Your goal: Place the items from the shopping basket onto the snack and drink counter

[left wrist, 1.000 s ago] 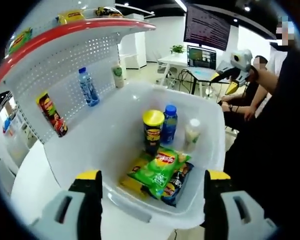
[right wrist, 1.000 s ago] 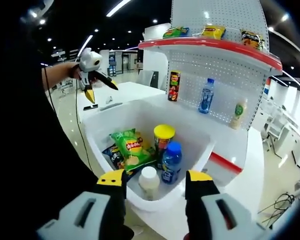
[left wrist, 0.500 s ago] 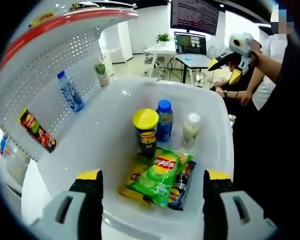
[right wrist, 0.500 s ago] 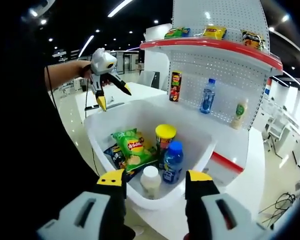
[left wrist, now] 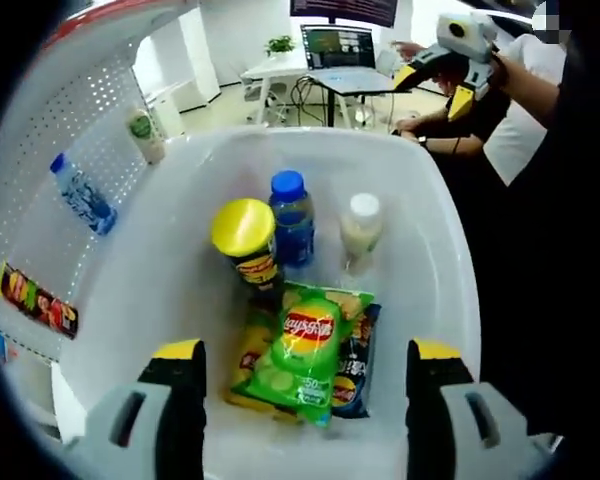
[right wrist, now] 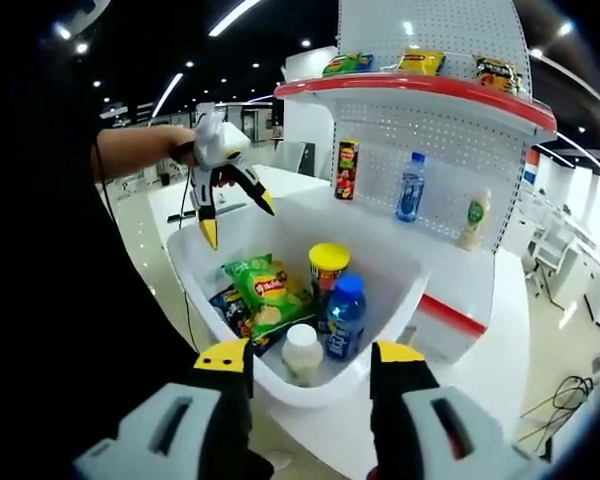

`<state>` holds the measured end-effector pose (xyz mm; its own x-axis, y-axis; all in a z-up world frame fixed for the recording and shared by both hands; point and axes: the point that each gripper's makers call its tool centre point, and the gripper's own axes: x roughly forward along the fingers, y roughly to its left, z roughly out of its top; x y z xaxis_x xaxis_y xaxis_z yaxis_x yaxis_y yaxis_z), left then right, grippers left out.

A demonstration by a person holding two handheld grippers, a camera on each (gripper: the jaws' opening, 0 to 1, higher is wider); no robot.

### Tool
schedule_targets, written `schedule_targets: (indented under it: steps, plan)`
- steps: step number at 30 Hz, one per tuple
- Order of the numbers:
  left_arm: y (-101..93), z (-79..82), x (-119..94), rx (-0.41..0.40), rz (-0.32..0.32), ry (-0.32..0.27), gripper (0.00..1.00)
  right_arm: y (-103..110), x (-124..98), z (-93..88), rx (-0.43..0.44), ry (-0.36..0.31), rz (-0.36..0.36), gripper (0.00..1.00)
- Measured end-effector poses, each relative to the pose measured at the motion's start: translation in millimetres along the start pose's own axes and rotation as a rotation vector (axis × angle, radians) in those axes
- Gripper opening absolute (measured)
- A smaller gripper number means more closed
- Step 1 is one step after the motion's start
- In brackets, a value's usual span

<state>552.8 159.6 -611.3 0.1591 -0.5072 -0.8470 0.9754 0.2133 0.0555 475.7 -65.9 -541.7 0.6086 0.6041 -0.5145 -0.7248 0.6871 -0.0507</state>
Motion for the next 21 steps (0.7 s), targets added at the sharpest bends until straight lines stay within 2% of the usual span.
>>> schedule_targets:
  steps: [7,21]
  plan:
    - [2.2,-7.4,25.9,0.012,-0.034,0.059,0.81,3.0,-3.8,-4.9,0.010,0.006,-0.005,0.47]
    - [-1.2,-22.2,58.8,0.059,-0.066,0.161,0.81,3.1,-10.6,-7.4,0.029,-0.003,-0.018,0.47]
